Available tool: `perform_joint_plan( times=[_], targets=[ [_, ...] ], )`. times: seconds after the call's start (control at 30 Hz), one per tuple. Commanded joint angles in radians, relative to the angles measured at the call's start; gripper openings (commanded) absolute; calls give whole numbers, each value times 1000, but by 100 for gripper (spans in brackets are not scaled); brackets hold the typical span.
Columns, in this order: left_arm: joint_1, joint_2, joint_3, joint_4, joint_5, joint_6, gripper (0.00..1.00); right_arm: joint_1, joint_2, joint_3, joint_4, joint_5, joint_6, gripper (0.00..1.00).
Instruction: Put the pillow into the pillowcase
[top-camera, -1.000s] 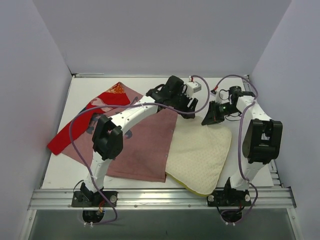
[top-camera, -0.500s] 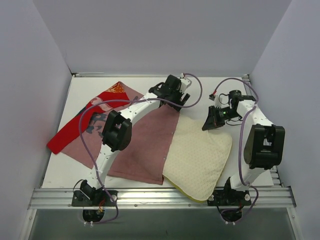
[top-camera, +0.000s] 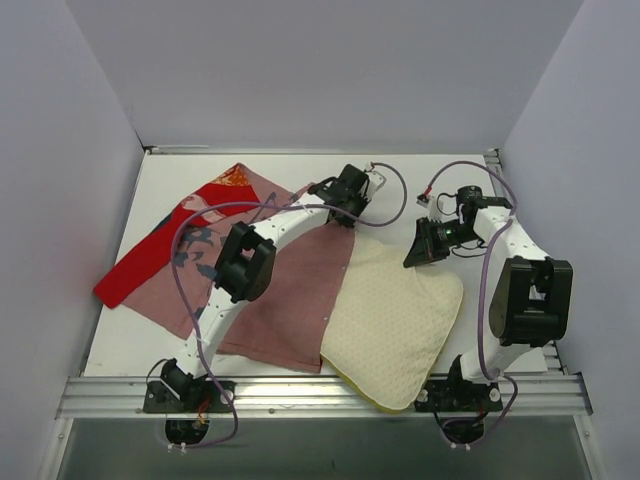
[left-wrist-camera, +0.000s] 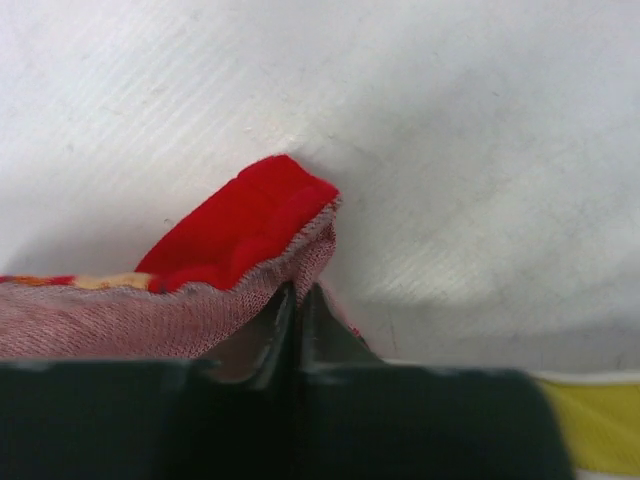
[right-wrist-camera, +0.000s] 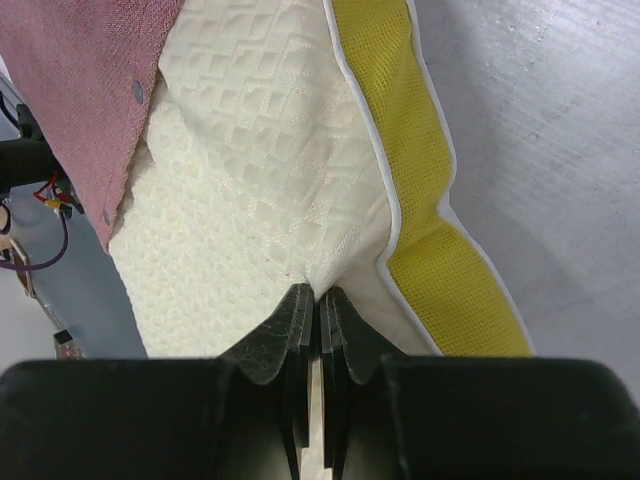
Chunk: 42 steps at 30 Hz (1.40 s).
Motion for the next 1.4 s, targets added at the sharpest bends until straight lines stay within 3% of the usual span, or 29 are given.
perform_joint_plan(
  times=[0.0,0.03,0.17,0.33,0.43,0.53,0.67,0.8,0.97,1.2,1.37],
  targets=[
    [32,-30,71,-16,169,-42,1,4,-53,5,-52,-60,-2,0],
    [37,-39,78,-9,421,-51,0,4,-47,17,-50,-65,1,0],
    [11,-169,30,161,804,-252,0,0,-41,63,-24,-98,13,0],
    [-57,-249,-59,374,939,-470,0,-69,-45,120,14,-166,88,0],
    [-68,-262,-104,511,957,-603,0,-132,-51,148,71,-210,132,0],
    [-69,-259,-103,569,947,-636,0,-140,-42,163,111,-241,159,0],
    [-68,-233,-84,499,933,-582,0,-100,-36,165,175,-275,176,0],
    [-40,-301,-139,449,858,-535,0,-160,-149,189,215,-354,165,0],
    [3,-387,-219,403,703,-498,0,-152,-281,116,201,-390,7,0],
    [41,-401,-120,337,632,-487,0,7,-468,76,-22,-304,-355,0],
    [50,-485,-86,314,588,-417,0,13,-571,2,-66,-241,-571,0]
  ],
)
